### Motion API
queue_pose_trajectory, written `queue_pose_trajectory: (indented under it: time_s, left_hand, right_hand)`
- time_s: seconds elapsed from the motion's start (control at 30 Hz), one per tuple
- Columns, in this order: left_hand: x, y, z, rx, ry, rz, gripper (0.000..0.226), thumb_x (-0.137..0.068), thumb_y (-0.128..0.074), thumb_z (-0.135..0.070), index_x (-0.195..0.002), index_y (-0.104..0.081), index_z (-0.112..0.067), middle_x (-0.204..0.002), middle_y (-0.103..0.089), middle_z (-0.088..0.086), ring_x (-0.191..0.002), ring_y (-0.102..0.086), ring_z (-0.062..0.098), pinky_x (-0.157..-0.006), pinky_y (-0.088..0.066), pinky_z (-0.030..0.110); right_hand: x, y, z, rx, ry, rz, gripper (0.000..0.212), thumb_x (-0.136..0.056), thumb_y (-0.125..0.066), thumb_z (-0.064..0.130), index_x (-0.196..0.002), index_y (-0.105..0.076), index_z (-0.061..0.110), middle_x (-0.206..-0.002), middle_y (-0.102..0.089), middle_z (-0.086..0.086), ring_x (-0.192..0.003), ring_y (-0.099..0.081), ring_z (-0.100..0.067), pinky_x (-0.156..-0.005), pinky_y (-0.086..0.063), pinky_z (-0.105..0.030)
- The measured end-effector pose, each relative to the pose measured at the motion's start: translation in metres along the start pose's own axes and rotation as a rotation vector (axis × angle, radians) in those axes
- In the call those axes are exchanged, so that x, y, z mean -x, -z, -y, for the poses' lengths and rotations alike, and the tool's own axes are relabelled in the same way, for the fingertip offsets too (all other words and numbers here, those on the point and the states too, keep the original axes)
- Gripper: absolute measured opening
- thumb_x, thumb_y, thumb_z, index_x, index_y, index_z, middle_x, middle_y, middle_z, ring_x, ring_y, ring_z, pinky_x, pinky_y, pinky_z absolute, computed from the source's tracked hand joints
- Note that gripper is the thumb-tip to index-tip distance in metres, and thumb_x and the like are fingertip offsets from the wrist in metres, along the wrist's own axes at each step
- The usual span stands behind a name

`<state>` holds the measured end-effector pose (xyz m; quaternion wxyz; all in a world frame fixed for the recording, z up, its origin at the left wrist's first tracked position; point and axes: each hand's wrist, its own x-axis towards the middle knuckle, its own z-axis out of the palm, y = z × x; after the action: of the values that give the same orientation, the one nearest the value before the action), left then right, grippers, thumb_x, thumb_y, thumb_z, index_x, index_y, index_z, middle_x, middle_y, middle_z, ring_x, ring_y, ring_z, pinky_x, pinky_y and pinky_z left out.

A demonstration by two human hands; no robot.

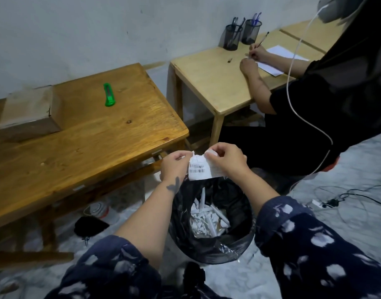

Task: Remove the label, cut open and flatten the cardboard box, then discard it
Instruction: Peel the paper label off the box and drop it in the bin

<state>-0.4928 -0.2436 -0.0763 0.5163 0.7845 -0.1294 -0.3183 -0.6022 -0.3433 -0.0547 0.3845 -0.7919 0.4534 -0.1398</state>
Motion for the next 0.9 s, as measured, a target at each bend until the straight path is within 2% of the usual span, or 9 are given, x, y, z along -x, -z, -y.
queue_pose_trajectory:
  time_s: [0.13,0.23,0.3,0.4,0.47,0.57,0.7,0.8,0.9]
  left_hand:
    - [0.007,0.001,-0.006,0.109,0.019,0.151,0.039,-0.094,-0.054,-0.042,-0.092,-0.069,-0.007,-0.094,-0.072,0.010,-0.088,-0.063,0.018,-0.072,-0.045,0.025]
    - [0.009,0.006,-0.007,0.095,0.043,0.228,0.035,-0.090,-0.055,-0.050,-0.092,-0.070,-0.019,-0.098,-0.071,0.000,-0.096,-0.062,0.015,-0.082,-0.045,0.028]
    - [0.010,0.009,-0.010,0.027,0.026,0.263,0.024,-0.091,-0.058,-0.044,-0.087,-0.067,-0.022,-0.094,-0.068,-0.003,-0.092,-0.059,0.012,-0.076,-0.043,0.024]
    - [0.009,0.012,-0.011,-0.087,0.007,0.273,0.018,-0.091,-0.061,-0.031,-0.089,-0.068,-0.015,-0.095,-0.069,0.007,-0.092,-0.062,0.021,-0.073,-0.045,0.027]
    - [0.009,0.015,-0.011,-0.064,0.014,0.241,0.015,-0.091,-0.060,-0.028,-0.095,-0.069,-0.016,-0.100,-0.070,0.008,-0.096,-0.064,0.023,-0.075,-0.048,0.030]
    - [0.006,0.018,-0.013,0.077,0.084,0.163,0.028,-0.093,-0.058,-0.026,-0.117,-0.064,-0.014,-0.111,-0.069,0.005,-0.096,-0.062,0.015,-0.065,-0.043,0.022]
    - [0.006,0.021,-0.017,0.154,0.124,0.147,0.034,-0.093,-0.059,-0.025,-0.125,-0.059,-0.011,-0.118,-0.066,0.006,-0.099,-0.062,0.017,-0.059,-0.045,0.018]
    - [0.009,0.021,-0.022,0.173,0.112,0.206,0.030,-0.094,-0.058,-0.024,-0.123,-0.060,-0.014,-0.112,-0.063,-0.001,-0.090,-0.058,0.009,-0.064,-0.039,0.019]
    - [0.004,0.020,-0.019,0.175,0.062,0.236,0.029,-0.094,-0.058,-0.026,-0.122,-0.062,-0.019,-0.113,-0.063,-0.002,-0.096,-0.056,0.008,-0.071,-0.038,0.022]
  right_hand:
    - [0.003,-0.009,0.006,0.067,-0.033,-0.137,0.017,-0.085,-0.052,0.035,-0.075,-0.064,0.029,-0.081,-0.065,0.012,-0.099,-0.052,-0.014,-0.082,-0.021,-0.032]
    - [0.004,-0.012,0.010,0.125,-0.007,-0.163,0.017,-0.086,-0.050,0.031,-0.075,-0.063,0.030,-0.091,-0.064,0.010,-0.103,-0.049,-0.016,-0.084,-0.021,-0.032]
    - [0.005,-0.014,0.013,0.160,0.023,-0.177,0.016,-0.086,-0.050,0.028,-0.079,-0.064,0.030,-0.096,-0.063,0.009,-0.103,-0.050,-0.017,-0.084,-0.023,-0.033]
    - [0.005,-0.018,0.014,0.113,0.043,-0.201,0.018,-0.085,-0.057,0.027,-0.101,-0.067,0.027,-0.108,-0.063,0.006,-0.106,-0.053,-0.017,-0.088,-0.029,-0.033]
    - [0.006,-0.019,0.013,-0.022,0.077,-0.174,0.038,-0.082,-0.068,0.024,-0.118,-0.057,0.025,-0.121,-0.055,0.004,-0.102,-0.056,-0.015,-0.091,-0.044,-0.033]
    - [0.014,-0.022,0.011,-0.132,0.074,-0.166,0.039,-0.080,-0.074,0.024,-0.113,-0.054,0.021,-0.132,-0.042,0.003,-0.108,-0.056,-0.014,-0.092,-0.047,-0.030]
    - [0.016,-0.026,0.007,0.245,0.112,-0.175,0.044,-0.085,-0.060,0.051,-0.120,-0.062,0.026,-0.134,-0.049,0.005,-0.127,-0.041,-0.017,-0.110,-0.024,-0.041]
    - [0.013,-0.029,0.011,0.081,0.041,0.007,0.047,-0.088,-0.053,0.052,-0.128,-0.059,0.028,-0.128,-0.062,0.004,-0.123,-0.050,-0.018,-0.110,-0.027,-0.044]
    - [0.013,-0.026,0.018,-0.210,-0.045,0.079,0.030,-0.089,-0.059,0.040,-0.110,-0.072,0.023,-0.105,-0.073,0.002,-0.102,-0.064,-0.017,-0.097,-0.047,-0.044]
